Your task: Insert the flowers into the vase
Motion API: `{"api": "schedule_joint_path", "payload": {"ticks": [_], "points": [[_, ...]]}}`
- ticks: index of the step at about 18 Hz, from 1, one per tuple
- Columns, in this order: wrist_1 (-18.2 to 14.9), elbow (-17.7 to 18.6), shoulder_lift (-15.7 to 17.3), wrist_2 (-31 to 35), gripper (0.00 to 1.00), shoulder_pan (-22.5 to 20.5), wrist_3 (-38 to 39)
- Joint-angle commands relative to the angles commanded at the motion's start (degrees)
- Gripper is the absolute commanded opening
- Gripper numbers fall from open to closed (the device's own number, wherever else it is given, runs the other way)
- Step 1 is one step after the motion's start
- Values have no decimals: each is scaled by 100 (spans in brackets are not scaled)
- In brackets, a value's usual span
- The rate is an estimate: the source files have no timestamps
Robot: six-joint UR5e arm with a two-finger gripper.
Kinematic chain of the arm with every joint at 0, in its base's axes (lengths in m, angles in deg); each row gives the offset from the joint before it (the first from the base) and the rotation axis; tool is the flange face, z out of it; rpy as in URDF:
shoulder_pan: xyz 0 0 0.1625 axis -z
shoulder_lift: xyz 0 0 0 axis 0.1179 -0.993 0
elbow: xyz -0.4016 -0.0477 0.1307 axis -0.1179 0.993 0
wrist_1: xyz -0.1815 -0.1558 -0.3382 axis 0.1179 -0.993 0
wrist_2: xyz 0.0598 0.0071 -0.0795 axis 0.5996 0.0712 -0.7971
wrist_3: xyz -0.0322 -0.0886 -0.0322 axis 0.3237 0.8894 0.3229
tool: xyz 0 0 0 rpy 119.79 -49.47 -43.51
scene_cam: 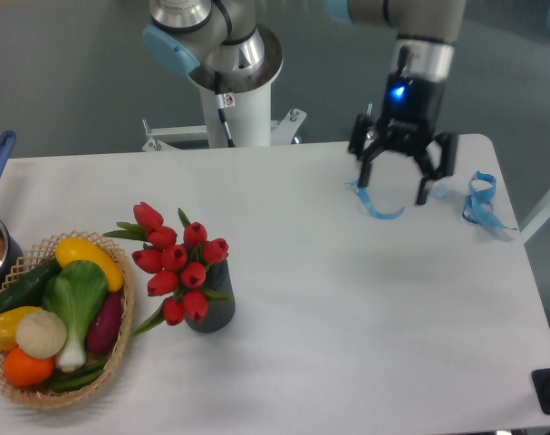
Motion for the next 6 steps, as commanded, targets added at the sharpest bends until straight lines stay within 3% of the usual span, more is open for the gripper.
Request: {"api": "schedule_joint_path", "payload": {"ticks": [4, 6], "points": [[-730, -264, 70, 388, 100, -175, -923], [-889, -326, 88, 458, 100, -228, -1205]]}}
